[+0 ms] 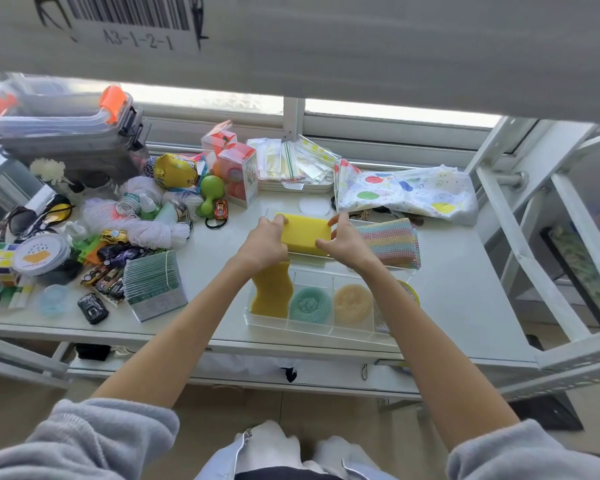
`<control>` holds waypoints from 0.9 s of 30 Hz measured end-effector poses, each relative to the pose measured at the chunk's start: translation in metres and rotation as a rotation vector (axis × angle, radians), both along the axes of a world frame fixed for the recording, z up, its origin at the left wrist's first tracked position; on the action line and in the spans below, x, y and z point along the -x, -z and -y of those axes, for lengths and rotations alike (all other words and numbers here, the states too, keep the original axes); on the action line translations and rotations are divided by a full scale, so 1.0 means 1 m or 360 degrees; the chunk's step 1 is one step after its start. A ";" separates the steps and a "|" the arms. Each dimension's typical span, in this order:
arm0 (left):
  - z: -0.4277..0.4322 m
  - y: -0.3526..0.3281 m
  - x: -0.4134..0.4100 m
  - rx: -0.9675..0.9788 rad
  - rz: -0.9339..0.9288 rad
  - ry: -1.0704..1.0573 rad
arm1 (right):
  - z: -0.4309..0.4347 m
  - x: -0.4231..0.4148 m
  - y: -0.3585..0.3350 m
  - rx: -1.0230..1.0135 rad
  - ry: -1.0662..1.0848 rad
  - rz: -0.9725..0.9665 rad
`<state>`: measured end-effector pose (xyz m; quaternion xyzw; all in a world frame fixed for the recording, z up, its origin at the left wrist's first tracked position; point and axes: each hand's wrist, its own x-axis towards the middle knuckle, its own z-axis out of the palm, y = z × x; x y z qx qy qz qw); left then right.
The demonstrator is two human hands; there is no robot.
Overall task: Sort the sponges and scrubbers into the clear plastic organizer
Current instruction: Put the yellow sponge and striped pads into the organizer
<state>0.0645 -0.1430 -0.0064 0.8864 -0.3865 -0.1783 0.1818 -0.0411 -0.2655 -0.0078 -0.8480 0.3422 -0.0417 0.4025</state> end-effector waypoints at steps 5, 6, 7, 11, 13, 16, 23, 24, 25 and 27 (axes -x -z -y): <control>0.007 -0.002 0.014 -0.0240 0.0325 -0.0052 | -0.009 -0.003 0.004 0.0153 -0.0016 -0.0004; 0.008 -0.002 0.016 -0.0299 0.0429 -0.0069 | -0.010 -0.004 0.005 0.0175 -0.0014 0.0006; 0.010 -0.003 0.016 -0.0338 0.0493 -0.0098 | -0.012 -0.004 0.005 0.0191 -0.0018 0.0010; 0.013 -0.007 0.020 -0.0358 0.0621 -0.0155 | -0.003 0.009 -0.001 0.0290 -0.0107 -0.0017; 0.017 -0.012 0.023 -0.0292 0.0695 -0.0154 | 0.016 0.026 -0.010 0.0468 0.0007 0.0046; 0.033 -0.019 0.038 -0.0003 0.0711 0.0042 | 0.057 0.064 -0.021 0.0687 0.0399 0.0059; 0.090 -0.014 0.091 -0.0105 0.0177 0.0435 | 0.076 0.097 -0.008 0.0208 0.0520 -0.0152; 0.095 -0.012 0.095 -0.0177 0.0170 0.0409 | 0.074 0.095 -0.005 0.0251 0.0526 -0.0118; 0.099 -0.009 0.097 -0.0223 0.0157 0.0377 | 0.072 0.093 -0.004 0.0313 0.0529 -0.0087; 0.102 -0.003 0.099 -0.0253 0.0123 0.0305 | 0.069 0.090 -0.004 0.0397 0.0523 -0.0044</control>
